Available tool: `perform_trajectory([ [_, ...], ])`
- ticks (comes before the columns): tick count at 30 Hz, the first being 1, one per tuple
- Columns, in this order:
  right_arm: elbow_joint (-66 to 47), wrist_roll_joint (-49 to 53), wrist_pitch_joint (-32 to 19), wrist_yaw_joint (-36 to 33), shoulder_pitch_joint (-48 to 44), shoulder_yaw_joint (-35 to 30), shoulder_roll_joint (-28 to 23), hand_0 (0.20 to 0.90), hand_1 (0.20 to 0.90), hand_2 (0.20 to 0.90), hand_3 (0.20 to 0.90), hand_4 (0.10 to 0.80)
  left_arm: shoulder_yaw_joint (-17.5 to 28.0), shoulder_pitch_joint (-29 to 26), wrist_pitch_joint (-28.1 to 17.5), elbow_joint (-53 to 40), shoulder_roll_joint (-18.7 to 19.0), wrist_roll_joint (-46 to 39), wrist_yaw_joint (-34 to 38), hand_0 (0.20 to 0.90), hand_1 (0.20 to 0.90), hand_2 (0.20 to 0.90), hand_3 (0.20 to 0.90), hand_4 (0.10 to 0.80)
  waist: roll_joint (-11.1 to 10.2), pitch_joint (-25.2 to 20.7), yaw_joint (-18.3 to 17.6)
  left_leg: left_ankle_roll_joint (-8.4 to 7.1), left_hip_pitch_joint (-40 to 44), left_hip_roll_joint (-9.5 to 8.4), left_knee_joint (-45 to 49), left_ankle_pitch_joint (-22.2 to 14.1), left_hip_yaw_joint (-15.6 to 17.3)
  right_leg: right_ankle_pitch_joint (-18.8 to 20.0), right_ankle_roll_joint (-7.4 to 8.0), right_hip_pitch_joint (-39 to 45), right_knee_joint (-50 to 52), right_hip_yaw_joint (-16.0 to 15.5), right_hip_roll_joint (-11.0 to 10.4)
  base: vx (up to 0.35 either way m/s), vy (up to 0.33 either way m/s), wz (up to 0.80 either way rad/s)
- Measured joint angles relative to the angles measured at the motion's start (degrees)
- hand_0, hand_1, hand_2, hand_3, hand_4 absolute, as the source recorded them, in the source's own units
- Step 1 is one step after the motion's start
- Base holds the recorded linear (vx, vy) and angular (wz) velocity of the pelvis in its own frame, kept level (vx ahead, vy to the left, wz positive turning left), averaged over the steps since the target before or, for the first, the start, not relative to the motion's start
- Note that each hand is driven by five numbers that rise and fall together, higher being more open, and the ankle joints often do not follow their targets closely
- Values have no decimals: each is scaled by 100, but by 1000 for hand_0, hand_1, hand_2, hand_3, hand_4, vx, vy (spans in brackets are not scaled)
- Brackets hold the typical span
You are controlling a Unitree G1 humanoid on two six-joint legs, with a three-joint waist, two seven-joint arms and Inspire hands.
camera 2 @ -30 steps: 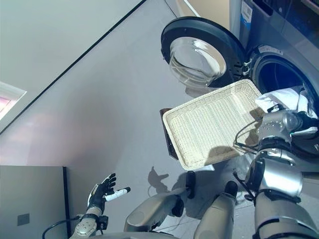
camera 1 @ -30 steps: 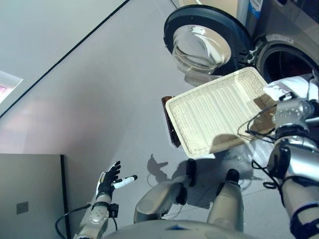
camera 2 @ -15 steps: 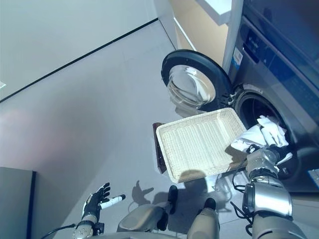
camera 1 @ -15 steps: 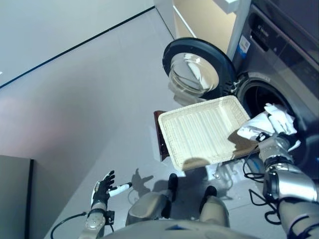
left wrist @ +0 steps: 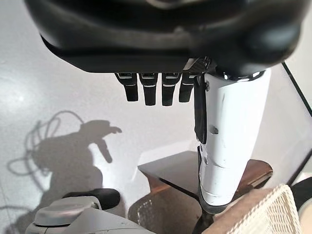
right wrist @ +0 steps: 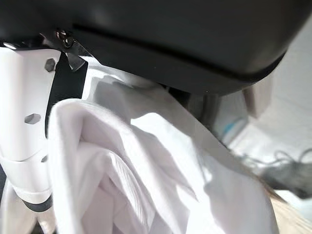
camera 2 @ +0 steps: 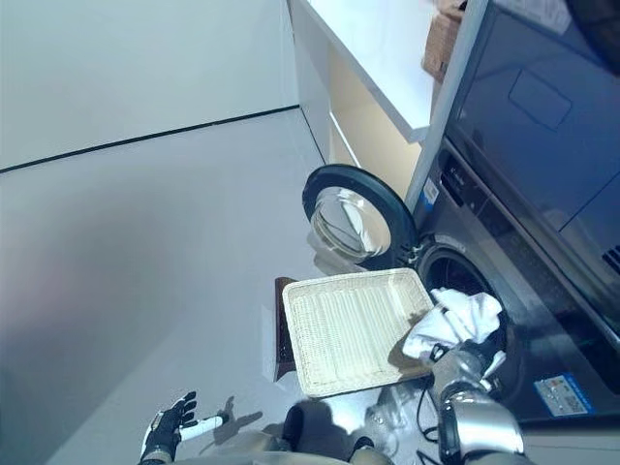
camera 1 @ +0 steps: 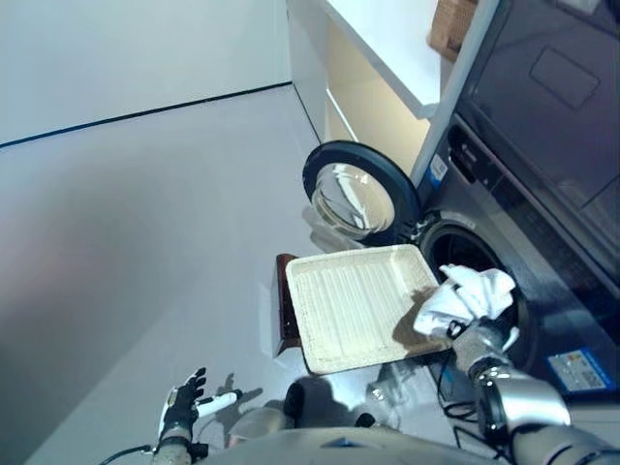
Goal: Pick up the clothes and place them into the washing machine
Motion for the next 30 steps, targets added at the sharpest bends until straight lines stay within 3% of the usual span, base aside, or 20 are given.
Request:
perform_trajectory([
  [10,-592,17,12,586,950,531,833,200,200,200,200,300,228,-79,112,178,19,124,2,900,900,900,900,800,-74,-120,153,10,104,-5,-9,5,-136,196,24,411,-520,-228,63,-37,42,11],
  [15,-1670,-473,-16,701,1775,552,890,200,200,200,200,300,197,-179,157,916,16,187,36,900,900,900,900,800,-352,-171,-75,-5,240,5,-67,-28,115,232,43,453,-592,-47,73,-123,76,-19],
  [19,-1726,-952,-69,689,2332,522,884,200,200,200,200,300,183,-197,205,1230,18,303,30,900,900,900,900,800,-638,-319,-359,-3,365,9,-70,-100,377,263,62,444,-607,229,78,-141,38,-38],
  [22,-1807,-1588,-34,679,2748,566,843,200,200,200,200,300,182,-315,217,1435,14,372,33,900,900,900,900,800,-657,-335,-436,38,571,33,-68,-217,661,303,80,487,-610,495,90,-118,9,-59],
  [30,-2822,-3090,174,712,3809,1078,780,200,200,200,200,300,166,-635,105,1396,-79,355,155,900,900,900,900,800,-427,-367,-811,103,732,11,-70,-275,890,413,127,566,-604,656,43,-47,17,-20],
])
